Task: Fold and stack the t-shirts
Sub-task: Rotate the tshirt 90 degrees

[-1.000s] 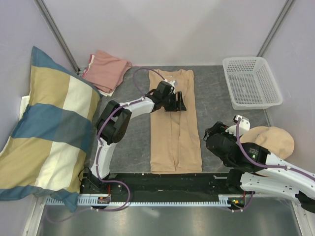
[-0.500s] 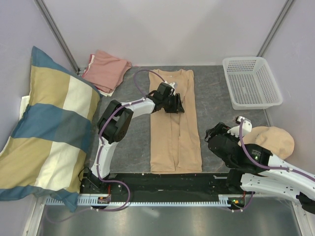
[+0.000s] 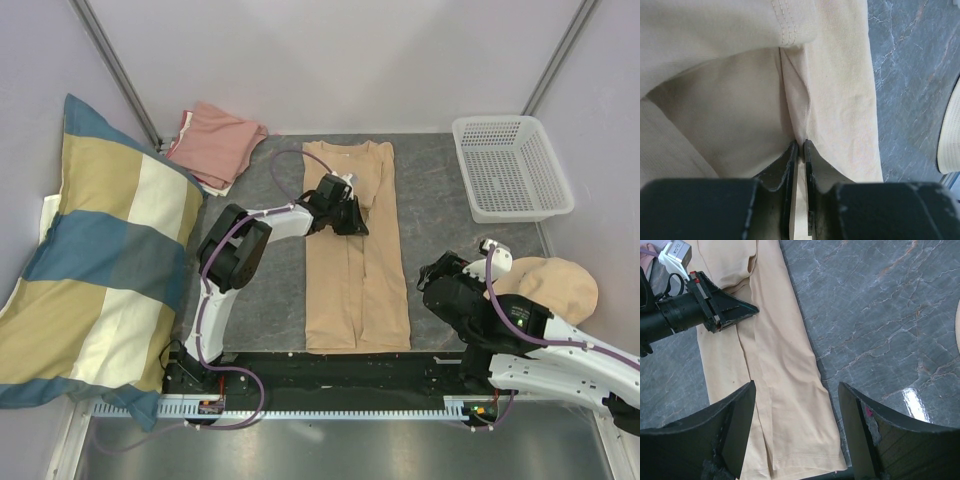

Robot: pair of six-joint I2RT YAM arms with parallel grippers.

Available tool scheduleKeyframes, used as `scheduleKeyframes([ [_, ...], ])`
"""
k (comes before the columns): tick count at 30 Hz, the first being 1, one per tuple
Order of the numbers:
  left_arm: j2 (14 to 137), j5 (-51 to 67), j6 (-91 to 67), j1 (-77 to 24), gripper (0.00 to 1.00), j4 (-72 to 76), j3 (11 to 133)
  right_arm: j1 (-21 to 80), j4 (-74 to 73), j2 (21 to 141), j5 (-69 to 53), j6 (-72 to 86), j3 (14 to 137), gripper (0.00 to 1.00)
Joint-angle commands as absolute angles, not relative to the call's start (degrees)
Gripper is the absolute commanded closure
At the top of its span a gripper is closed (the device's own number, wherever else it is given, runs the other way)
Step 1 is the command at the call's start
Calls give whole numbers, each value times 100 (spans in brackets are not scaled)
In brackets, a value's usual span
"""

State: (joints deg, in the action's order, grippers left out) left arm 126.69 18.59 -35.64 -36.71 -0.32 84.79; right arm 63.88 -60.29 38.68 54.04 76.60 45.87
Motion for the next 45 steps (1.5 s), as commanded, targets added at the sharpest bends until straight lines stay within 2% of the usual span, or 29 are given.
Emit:
scheduleKeyframes([
  [1, 12252, 2039, -3762, -3691, 84, 149, 8184, 6372, -6082, 3797, 5467, 7743, 4535, 25],
  [17, 11821, 2030, -3762, -3691, 82, 53, 7778, 6372, -6056, 3885, 5423, 7787, 4509, 25],
  [20, 11594, 2109, -3771, -3700, 73, 44, 7673, 6372, -6056, 3928, 5423, 7761, 4491, 25],
  [22, 11209, 2031, -3753, -3726, 44, 44, 7490, 6372, -6012, 3981, 5397, 7708, 4474, 24],
  [24, 10865, 1943, -3701, -3779, 24, 35, 7348, 6372, -5916, 4087, 5370, 7647, 4456, 23],
  [27, 10171, 1793, -3683, -3823, 13, -201, 7058, 6372, -5740, 4289, 5274, 7524, 4421, 21],
  [36, 7668, 1073, -3954, -4139, 13, -659, 4933, 6372, -5257, 4544, 4790, 7383, 4052, 21],
  [40, 6918, 721, -4271, -4412, 14, -879, 3904, 6372, -5115, 4526, 4483, 7497, 3754, 20],
  [45, 6338, 510, -4727, -4719, 15, -1028, 3052, 6372, -4791, 4851, 3868, 7462, 3437, 15],
])
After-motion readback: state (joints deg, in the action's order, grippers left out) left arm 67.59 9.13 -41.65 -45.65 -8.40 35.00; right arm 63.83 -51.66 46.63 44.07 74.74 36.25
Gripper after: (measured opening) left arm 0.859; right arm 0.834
